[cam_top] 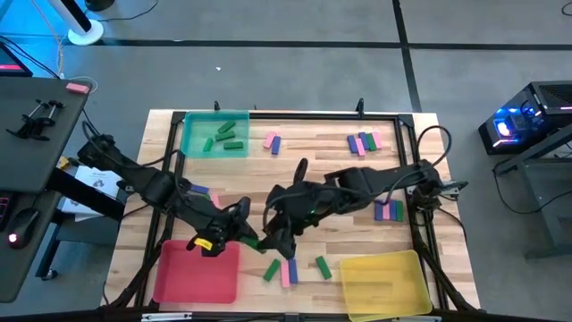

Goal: Sort blocks
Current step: Put the green block into the blue bin

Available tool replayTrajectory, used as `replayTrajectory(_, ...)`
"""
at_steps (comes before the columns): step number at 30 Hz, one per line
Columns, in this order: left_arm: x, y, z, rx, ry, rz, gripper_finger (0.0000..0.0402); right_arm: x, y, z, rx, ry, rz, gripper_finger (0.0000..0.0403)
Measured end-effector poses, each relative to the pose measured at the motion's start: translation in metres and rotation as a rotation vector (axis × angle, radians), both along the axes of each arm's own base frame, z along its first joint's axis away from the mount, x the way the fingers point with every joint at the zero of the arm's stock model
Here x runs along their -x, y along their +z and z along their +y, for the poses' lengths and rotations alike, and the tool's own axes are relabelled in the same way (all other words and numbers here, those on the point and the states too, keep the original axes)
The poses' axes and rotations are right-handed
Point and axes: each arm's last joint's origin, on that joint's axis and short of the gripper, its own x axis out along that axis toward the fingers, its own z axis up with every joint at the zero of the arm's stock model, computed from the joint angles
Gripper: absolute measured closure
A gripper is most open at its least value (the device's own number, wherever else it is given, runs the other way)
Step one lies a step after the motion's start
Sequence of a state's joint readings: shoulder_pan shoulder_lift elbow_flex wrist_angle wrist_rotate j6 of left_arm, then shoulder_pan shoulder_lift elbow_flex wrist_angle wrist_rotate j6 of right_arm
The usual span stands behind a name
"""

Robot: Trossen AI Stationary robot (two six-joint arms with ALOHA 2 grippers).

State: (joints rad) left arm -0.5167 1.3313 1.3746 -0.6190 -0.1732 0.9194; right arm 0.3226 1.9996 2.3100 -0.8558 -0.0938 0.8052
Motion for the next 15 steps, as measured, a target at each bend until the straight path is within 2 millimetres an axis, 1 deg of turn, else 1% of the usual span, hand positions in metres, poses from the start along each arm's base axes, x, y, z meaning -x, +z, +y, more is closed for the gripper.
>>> replayTrajectory(3, 0.009, -0.002, 0.007, -0.020, 0.082, 0.062, 0.0374, 0.011, 0.008, -0.005, 0.001, -0.002, 0.019, 0.0161)
replayTrajectory(5, 0.018, -0.004, 0.019, -0.020, 0.186, 0.135, 0.0374, 0.023, 0.017, -0.009, 0.014, -0.023, 0.027, 0.0160)
replayTrajectory(7, 0.031, -0.004, 0.040, 0.040, 0.342, 0.217, 0.0374, 0.037, 0.027, -0.010, 0.038, -0.049, 0.017, 0.0159)
replayTrajectory(9, 0.046, -0.011, 0.067, 0.129, 0.523, 0.265, 0.0374, 0.048, 0.032, -0.008, 0.081, -0.082, 0.020, 0.0159)
replayTrajectory(10, 0.055, -0.017, 0.081, 0.169, 0.602, 0.259, 0.0374, 0.054, 0.033, -0.006, 0.106, -0.101, 0.024, 0.0159)
replayTrajectory(12, 0.073, -0.036, 0.109, 0.231, 0.766, 0.217, 0.0374, 0.063, 0.035, -0.002, 0.157, -0.144, 0.035, 0.0159)
replayTrajectory(14, 0.093, -0.063, 0.138, 0.283, 0.996, 0.159, 0.0374, 0.071, 0.035, 0.002, 0.192, -0.197, 0.045, 0.0158)
replayTrajectory(15, 0.102, -0.079, 0.151, 0.304, 1.114, 0.167, 0.0374, 0.073, 0.035, 0.004, 0.205, -0.223, 0.049, 0.0158)
